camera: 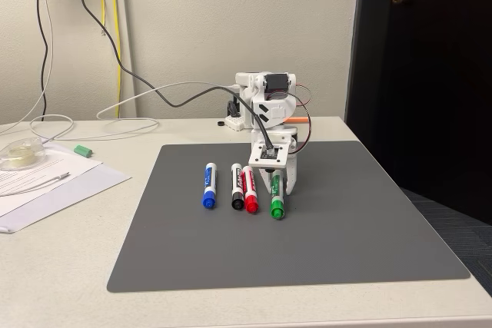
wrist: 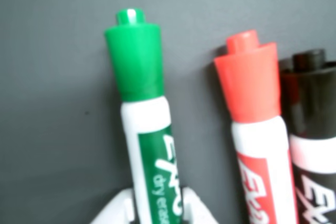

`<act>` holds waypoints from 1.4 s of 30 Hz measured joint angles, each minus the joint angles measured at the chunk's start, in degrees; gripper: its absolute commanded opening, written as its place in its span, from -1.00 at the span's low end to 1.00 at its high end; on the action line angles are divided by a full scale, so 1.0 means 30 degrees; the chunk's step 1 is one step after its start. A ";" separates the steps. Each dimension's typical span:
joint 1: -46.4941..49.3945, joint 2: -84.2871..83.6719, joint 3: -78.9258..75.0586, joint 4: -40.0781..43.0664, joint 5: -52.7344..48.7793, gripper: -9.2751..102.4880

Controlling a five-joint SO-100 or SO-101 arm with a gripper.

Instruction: Pick up the green marker.

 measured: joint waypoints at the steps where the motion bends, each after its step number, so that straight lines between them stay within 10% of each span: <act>1: 0.0000 -0.0029 -0.0029 0.0000 0.0000 -0.64; 42: 0.0000 -0.0146 -0.0410 0.0000 -0.1143 -0.47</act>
